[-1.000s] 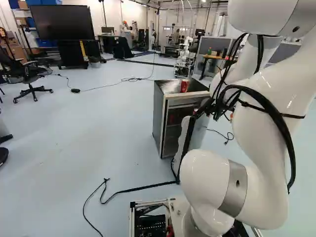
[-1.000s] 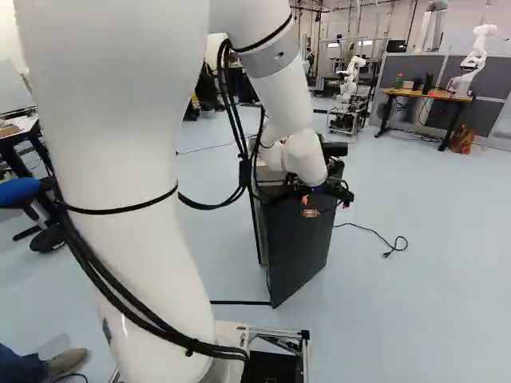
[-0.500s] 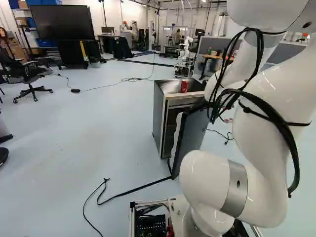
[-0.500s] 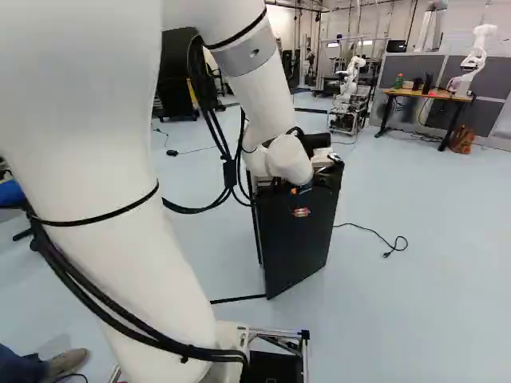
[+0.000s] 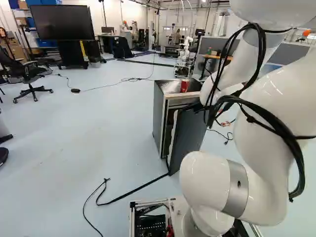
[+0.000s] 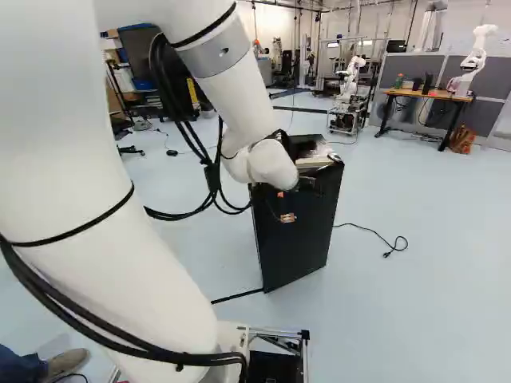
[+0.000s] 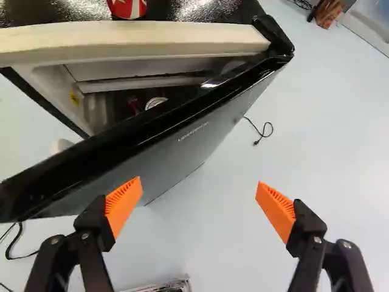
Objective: Grab a drink from the fridge
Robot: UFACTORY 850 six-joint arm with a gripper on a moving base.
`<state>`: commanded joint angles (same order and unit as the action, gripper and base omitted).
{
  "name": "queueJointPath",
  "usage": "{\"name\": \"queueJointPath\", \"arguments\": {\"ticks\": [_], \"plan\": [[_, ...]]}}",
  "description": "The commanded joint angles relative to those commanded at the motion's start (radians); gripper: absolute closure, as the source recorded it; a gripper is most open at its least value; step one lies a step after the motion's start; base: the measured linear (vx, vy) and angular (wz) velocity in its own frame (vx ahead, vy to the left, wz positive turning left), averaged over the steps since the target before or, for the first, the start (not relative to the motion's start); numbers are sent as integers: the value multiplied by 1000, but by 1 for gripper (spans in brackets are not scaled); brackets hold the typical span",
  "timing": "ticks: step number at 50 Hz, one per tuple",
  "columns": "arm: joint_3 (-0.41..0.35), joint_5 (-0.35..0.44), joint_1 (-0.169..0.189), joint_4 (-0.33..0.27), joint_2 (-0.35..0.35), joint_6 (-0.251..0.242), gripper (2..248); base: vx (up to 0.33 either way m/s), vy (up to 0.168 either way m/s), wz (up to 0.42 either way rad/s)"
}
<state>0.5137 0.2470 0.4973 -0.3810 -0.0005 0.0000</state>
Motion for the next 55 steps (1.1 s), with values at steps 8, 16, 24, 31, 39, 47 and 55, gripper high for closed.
{"name": "queueJointPath", "arguments": {"ticks": [8, 16, 24, 31, 39, 47, 55], "plan": [[-12, 7, -29, 0, -12, 0, 3, 0, 0, 0], [-10, 15, -64, 0, -9, 0, 3, 0, 0, 0], [-2, 21, -97, 0, -2, 0, 3, 0, 0, 0], [4, 26, -113, 0, 6, 0, 3, 0, 0, 0], [10, 30, -116, 0, 30, 0, 3, 0, 0, 0], [18, 33, -117, 0, 59, 0, 3, 0, 0, 0], [27, 33, -117, 0, 89, 0, 3, 0, 0, 0]]}}
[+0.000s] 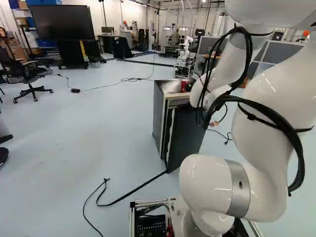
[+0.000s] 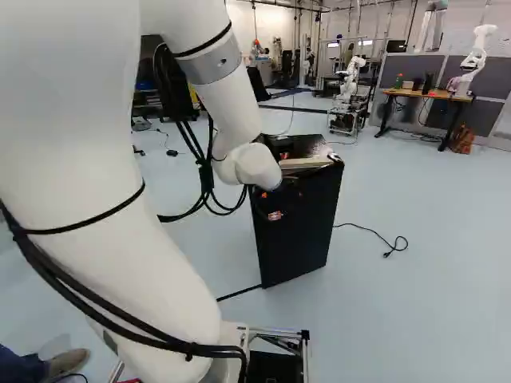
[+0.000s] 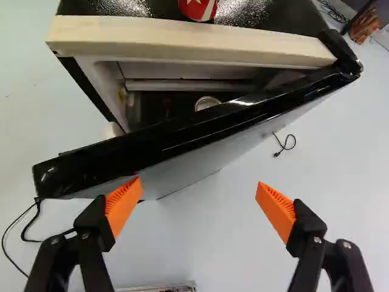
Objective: Grab a drink from the fridge
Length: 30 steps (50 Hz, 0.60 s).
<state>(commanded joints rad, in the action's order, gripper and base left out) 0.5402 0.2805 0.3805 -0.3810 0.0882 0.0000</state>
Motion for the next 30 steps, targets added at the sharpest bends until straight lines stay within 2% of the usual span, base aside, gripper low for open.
{"name": "queueJointPath", "arguments": {"ticks": [9, 30], "plan": [[8, 1, 0, 0, 28, 0, 3, 0, 0, 0], [12, 58, -3, 0, 35, 0, 3, 0, 0, 0]]}}
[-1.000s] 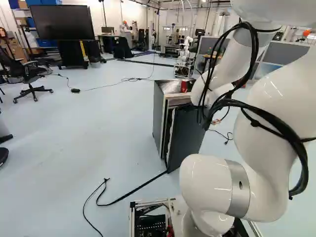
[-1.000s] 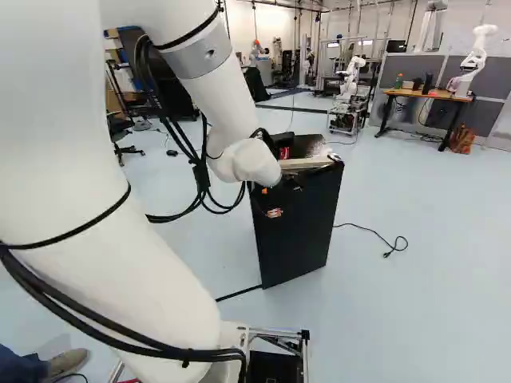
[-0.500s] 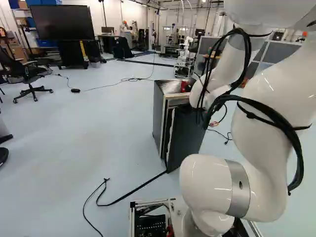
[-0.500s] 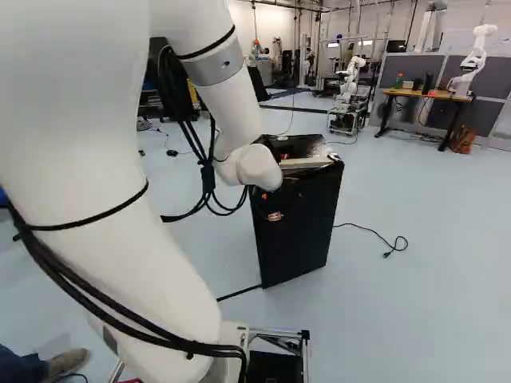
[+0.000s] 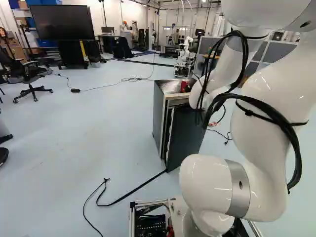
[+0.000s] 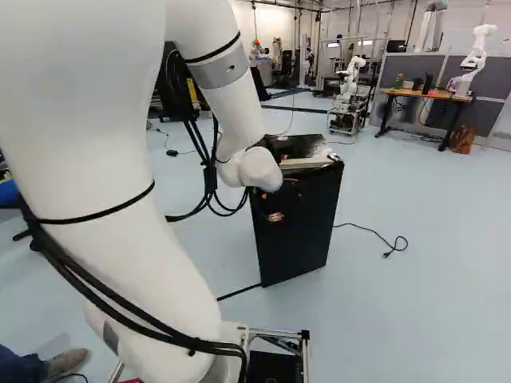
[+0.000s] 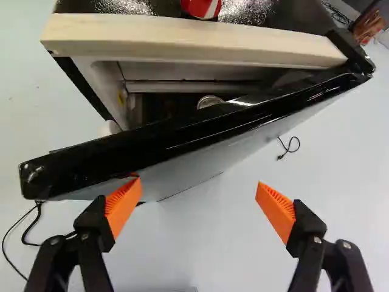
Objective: Grab a drink from the fridge
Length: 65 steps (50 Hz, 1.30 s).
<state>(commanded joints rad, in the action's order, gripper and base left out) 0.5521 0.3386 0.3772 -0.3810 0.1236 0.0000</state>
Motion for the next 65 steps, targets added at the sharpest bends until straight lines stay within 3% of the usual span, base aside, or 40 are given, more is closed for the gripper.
{"name": "queueJointPath", "arguments": {"ticks": [65], "plan": [[59, 31, -75, 0, 52, 0, 3, 0, 0, 0]]}}
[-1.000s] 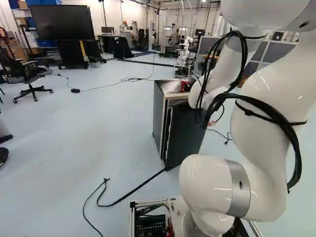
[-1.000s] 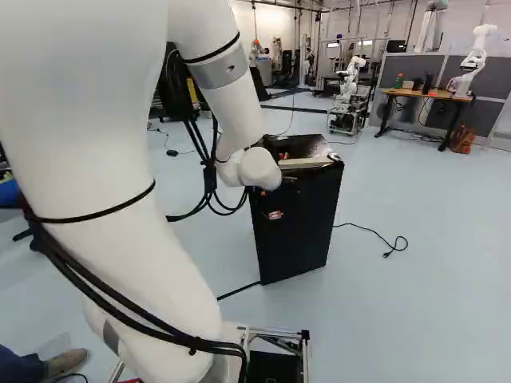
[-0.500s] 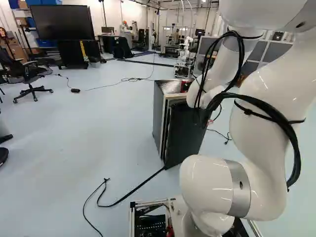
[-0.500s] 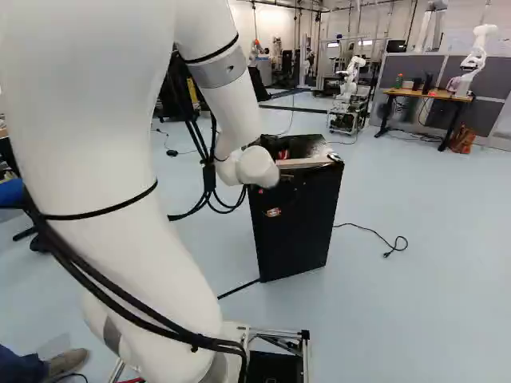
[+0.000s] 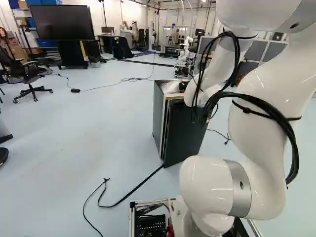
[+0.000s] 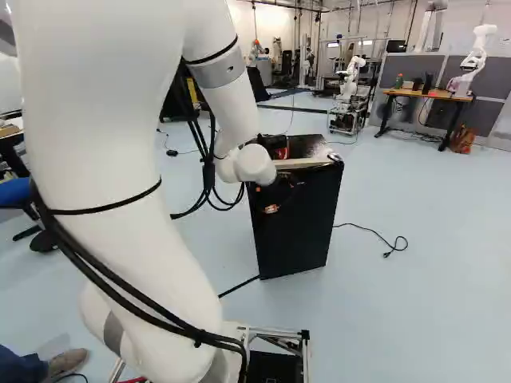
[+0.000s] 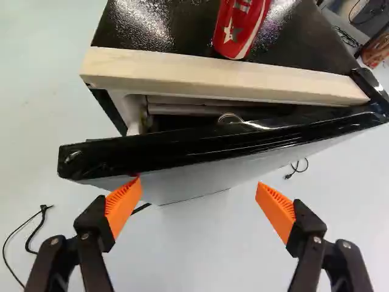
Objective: Grab a drink from the fridge
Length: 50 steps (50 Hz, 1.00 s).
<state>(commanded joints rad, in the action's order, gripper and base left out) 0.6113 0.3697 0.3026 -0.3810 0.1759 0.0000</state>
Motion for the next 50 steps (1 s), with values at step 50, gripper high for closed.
{"name": "queueJointPath", "arguments": {"ticks": [50], "plan": [[60, 0, -50, 0, 52, 0, 3, 0, 0, 0]]}}
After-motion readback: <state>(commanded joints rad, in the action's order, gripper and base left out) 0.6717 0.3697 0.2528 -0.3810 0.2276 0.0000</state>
